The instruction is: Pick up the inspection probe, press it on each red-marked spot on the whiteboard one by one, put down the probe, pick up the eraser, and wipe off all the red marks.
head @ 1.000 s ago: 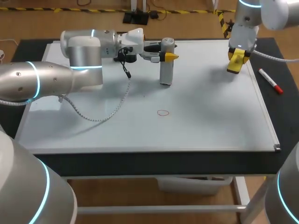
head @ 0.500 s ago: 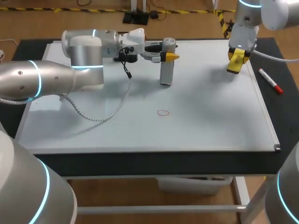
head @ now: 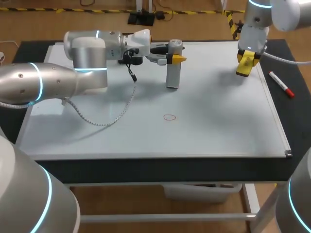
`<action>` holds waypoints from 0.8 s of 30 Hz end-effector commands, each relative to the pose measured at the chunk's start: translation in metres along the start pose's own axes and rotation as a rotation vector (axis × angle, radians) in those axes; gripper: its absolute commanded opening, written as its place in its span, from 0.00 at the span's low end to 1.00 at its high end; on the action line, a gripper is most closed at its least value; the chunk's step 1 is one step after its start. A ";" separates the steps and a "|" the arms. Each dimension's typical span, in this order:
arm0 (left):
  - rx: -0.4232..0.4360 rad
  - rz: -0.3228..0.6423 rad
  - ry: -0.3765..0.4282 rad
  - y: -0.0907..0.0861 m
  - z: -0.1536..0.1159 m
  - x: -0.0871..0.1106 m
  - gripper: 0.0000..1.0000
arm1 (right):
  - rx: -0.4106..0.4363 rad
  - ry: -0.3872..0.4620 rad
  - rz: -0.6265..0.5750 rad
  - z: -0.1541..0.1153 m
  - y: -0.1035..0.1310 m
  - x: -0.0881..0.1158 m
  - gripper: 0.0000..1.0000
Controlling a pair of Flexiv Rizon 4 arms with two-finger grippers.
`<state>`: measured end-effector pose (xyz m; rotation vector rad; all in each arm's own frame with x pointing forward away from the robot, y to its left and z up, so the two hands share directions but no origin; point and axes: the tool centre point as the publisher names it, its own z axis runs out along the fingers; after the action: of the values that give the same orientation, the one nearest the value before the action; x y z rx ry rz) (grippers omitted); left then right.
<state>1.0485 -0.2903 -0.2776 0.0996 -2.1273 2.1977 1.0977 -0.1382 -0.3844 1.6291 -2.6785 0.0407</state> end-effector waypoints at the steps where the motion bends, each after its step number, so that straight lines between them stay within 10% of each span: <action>1: -0.006 0.004 -0.013 -0.006 -0.008 0.004 0.00 | -0.001 0.004 -0.002 0.000 -0.002 0.000 0.00; 24: 0.013 0.046 -0.115 -0.038 -0.097 -0.007 0.00 | -0.001 0.004 -0.002 0.000 -0.002 0.000 0.00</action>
<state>1.0692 -0.2066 -0.2493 0.1705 -2.1837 2.2790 1.0978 -0.1382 -0.3844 1.6291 -2.6784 0.0408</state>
